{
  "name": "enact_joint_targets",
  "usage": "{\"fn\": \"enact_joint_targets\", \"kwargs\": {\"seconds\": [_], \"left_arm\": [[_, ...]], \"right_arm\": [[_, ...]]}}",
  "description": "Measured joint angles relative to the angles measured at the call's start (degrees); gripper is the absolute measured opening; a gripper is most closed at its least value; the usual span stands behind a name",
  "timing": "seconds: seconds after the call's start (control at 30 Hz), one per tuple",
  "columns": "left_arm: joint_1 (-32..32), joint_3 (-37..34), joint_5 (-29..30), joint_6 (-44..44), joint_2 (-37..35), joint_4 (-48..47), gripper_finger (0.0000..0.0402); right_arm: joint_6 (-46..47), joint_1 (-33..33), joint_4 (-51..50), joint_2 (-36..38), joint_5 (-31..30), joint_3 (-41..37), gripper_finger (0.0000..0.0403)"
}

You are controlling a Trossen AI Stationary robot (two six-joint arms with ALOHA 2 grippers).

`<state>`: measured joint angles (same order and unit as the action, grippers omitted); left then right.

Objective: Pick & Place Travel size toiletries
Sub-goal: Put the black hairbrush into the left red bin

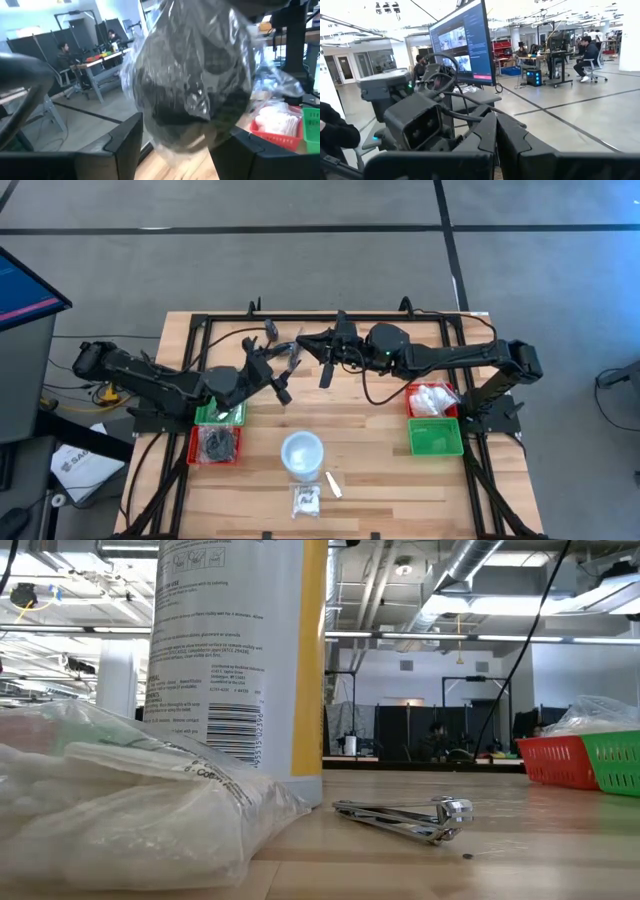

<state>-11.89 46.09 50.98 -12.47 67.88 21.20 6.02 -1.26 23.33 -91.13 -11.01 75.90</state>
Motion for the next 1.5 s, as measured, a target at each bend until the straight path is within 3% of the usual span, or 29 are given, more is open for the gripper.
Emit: {"fn": "enact_joint_targets", "kwargs": {"seconds": [0.27, 0.67, 1.0, 1.23, 1.5], "left_arm": [[0.5, 0.0, 0.0, -0.8, 0.0, 0.5, 0.0164], [0.4, 0.0, 0.0, -2.2, 0.0, 0.7, 0.0018], [-0.1, -0.1, 0.8, -2.4, 0.0, 0.4, 0.0017], [-4.6, 0.0, 10.4, -4.1, 0.0, -3.3, 0.0024], [-14.3, 0.0, 18.2, -4.0, 0.0, -6.1, 0.0022]], "right_arm": [[0.0, -0.1, -0.5, -0.1, 0.0, 0.0, 0.0], [0.0, -0.1, -3.0, -0.1, 0.0, 0.0, 0.0], [-3.5, -0.1, -4.9, 0.0, 0.0, 0.0, 0.0], [-6.6, -0.6, -6.6, 0.1, 0.3, 0.0, 0.0038], [-6.6, -2.0, -6.8, 0.1, 0.0, 0.0, 0.0099]]}}
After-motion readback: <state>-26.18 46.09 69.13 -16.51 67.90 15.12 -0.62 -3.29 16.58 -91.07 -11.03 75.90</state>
